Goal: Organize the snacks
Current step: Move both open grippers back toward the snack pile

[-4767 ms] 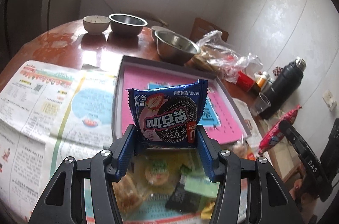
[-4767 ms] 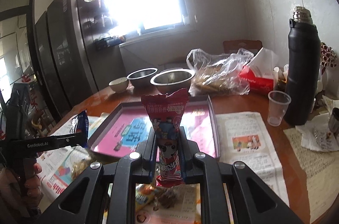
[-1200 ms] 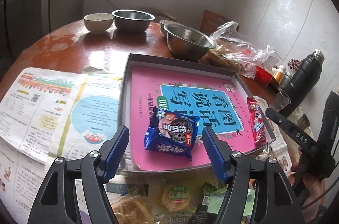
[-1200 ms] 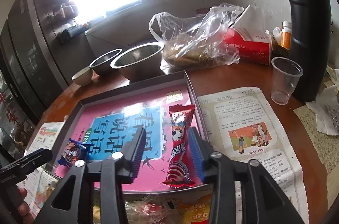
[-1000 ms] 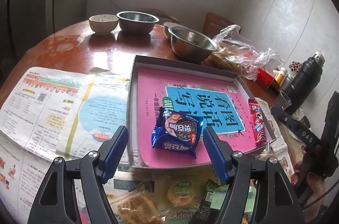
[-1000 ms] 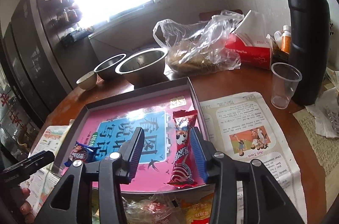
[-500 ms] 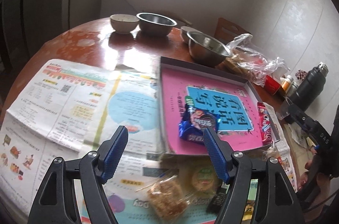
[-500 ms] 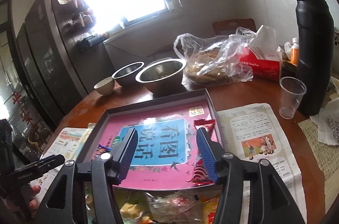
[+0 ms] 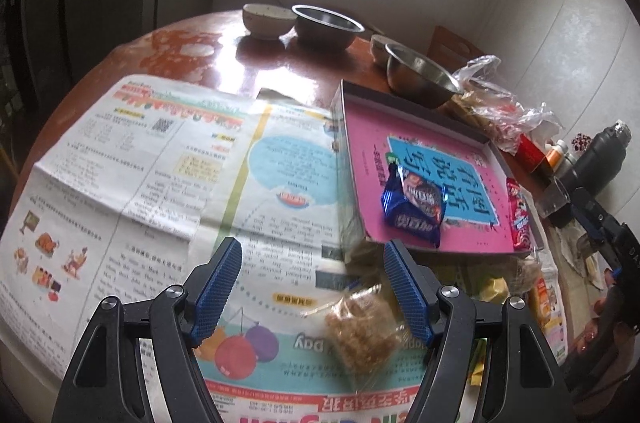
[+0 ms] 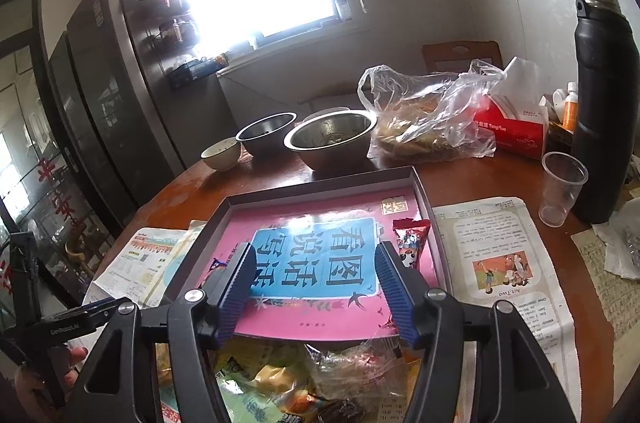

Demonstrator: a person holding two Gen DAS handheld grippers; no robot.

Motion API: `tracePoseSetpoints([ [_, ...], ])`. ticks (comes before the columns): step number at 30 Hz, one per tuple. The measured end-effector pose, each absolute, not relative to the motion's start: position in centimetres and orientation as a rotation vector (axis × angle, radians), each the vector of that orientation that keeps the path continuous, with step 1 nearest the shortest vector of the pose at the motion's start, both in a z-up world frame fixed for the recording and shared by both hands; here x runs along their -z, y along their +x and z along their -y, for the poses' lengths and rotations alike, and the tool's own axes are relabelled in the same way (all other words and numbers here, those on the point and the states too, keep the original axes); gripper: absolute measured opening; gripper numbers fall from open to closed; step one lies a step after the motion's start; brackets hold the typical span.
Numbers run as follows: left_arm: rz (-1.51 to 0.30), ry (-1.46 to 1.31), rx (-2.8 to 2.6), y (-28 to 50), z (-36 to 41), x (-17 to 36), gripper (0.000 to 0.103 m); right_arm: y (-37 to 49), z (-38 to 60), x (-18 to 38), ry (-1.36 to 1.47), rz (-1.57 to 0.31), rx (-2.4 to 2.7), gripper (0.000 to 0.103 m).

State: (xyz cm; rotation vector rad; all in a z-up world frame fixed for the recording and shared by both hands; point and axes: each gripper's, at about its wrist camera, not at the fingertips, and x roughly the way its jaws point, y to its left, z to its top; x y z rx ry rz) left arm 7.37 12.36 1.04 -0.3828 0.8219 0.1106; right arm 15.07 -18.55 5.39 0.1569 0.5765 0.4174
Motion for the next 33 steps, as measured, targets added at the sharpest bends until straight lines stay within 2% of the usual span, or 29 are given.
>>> tracePoseSetpoints([
  [20, -0.926, -0.372, -0.095, 6.7, -9.6, 1.2, 0.075, 13.1, 19.5, -2.8, 0.089, -0.671, -0.413, 0.074],
  [33, -0.962, -0.359, -0.085, 6.6, -8.3, 2.5, 0.075, 12.8, 18.9, -0.2, 0.033, -0.722, -0.386, 0.075],
])
